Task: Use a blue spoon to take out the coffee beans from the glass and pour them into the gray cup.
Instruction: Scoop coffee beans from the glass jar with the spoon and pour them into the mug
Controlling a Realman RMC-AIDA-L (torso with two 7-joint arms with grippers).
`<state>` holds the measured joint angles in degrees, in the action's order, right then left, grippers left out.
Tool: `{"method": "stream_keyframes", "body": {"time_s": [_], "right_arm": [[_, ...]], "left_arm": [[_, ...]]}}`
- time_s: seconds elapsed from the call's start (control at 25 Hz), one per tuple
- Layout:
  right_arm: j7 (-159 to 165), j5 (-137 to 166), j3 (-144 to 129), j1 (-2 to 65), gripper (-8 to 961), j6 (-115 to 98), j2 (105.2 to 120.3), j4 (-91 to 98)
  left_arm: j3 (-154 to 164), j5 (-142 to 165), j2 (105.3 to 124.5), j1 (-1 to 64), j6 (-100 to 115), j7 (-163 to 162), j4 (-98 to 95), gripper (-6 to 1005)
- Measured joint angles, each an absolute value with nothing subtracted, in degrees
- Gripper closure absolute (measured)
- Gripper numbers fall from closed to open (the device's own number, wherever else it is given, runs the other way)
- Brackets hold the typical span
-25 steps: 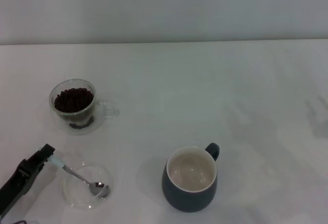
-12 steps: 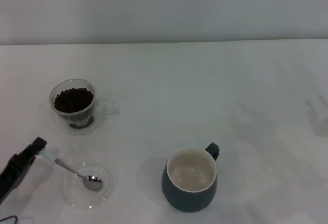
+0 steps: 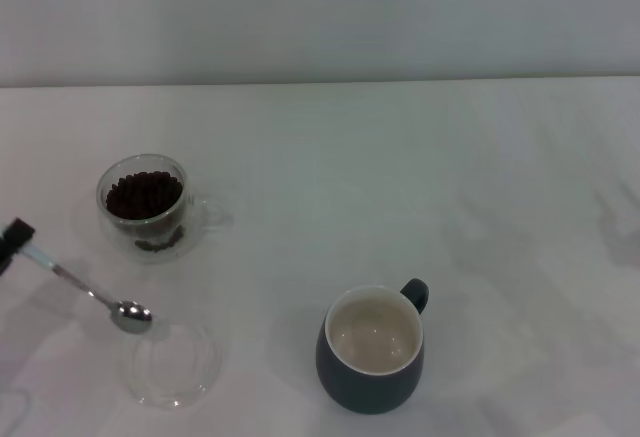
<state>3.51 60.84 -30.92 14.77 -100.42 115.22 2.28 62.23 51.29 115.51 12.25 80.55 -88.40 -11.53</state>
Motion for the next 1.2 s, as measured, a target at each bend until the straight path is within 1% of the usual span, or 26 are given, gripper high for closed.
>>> {"method": "stream_keyframes", "body": {"time_s": [0.16,0.2,0.24,0.4,0.48,0.76,0.84,0.92,1.0,1.2], "right_arm": [[3.4,61.2,-31.1,14.8,605,-100.4,115.22,2.0],[3.4,61.2,-31.2,14.8,605,-100.5,115.22,1.8],[3.4,61.2,-31.4,14.8,605,-100.5,115.24,1.7],[3.4,61.3,-33.1,14.9,605,-101.0,115.31,1.2],[3.4,61.3,-33.8,14.9,605,-101.4,115.31,0.9],[3.3,61.4,-36.6,14.9,605,-103.3,115.31,0.2],[3.3,61.4,-37.2,14.7,605,-104.2,115.31,0.2],[3.3,61.5,-37.8,14.5,605,-105.1,115.31,0.1],[3.3,61.8,-38.0,14.4,605,-105.6,115.31,0.0],[3.3,62.0,-38.6,14.4,605,-106.4,115.31,-0.9]], "left_arm": [[62.2,52.4,112.66,13.1,81.3,-92.0,-16.2,870],[62.2,52.5,112.35,13.3,81.3,-92.3,-16.8,870],[62.2,52.8,111.55,13.8,81.2,-93.1,-18.0,869],[62.0,53.9,108.54,16.8,78.4,-94.9,-18.6,869],[62.0,54.0,107.34,18.4,76.3,-95.9,-18.6,869],[62.1,57.1,104.76,24.2,70.5,-98.9,-19.1,870],[62.1,58.1,104.33,25.7,69.1,-99.8,-19.1,870],[62.1,58.8,104.2,26.6,68.2,-100.5,-19.1,869],[62.2,61.1,103.82,29.0,64.9,-102.0,-19.1,869],[62.3,65.4,103.7,32.4,60.5,-103.6,-19.1,870]]}}
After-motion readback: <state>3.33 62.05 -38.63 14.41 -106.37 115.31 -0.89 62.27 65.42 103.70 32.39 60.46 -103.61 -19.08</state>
